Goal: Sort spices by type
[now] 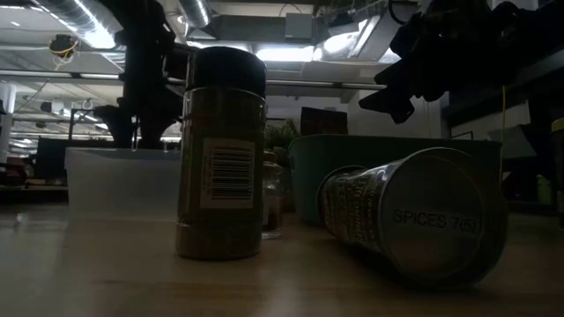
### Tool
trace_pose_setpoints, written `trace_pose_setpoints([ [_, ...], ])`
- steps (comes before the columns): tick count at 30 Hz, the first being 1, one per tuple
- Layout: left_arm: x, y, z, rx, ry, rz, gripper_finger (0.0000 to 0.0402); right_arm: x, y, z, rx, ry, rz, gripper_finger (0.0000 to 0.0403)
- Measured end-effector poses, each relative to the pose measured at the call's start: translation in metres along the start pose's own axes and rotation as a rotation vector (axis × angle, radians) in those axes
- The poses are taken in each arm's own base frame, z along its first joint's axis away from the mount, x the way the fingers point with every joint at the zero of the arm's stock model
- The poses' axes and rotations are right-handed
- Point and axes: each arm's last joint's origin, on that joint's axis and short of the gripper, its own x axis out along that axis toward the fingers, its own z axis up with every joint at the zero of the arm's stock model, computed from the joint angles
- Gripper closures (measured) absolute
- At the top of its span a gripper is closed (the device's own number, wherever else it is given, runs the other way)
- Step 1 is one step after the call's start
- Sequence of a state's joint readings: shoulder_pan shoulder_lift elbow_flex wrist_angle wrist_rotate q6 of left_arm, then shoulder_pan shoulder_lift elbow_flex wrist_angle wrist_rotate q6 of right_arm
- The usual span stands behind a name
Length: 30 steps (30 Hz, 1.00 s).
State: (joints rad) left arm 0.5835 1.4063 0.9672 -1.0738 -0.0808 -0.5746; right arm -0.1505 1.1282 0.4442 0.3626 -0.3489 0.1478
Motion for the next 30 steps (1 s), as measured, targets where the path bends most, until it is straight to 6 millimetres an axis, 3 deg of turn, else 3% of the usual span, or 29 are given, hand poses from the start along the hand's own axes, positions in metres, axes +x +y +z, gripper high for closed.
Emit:
trace_pose_setpoints([
  [8,-0.021,0.001,0.002,0.007,0.032,0.020,0.0139,0.000,0.000,0.000,0.000,0.000,0.000,0.0130],
  [18,-0.061,0.000,0.001,0.022,0.079,0.018,0.0139,0.000,0.000,-0.002,0.006,0.017,-0.002,0.0130],
  [24,-0.078,-0.020,-0.010,0.001,0.118,-0.098,0.0139,0.000,-0.001,-0.005,0.019,0.051,-0.008,0.0130],
  [30,-0.085,-0.054,-0.038,0.084,0.129,-0.156,0.0139,0.000,-0.001,-0.006,0.021,0.055,-0.008,0.0130],
])
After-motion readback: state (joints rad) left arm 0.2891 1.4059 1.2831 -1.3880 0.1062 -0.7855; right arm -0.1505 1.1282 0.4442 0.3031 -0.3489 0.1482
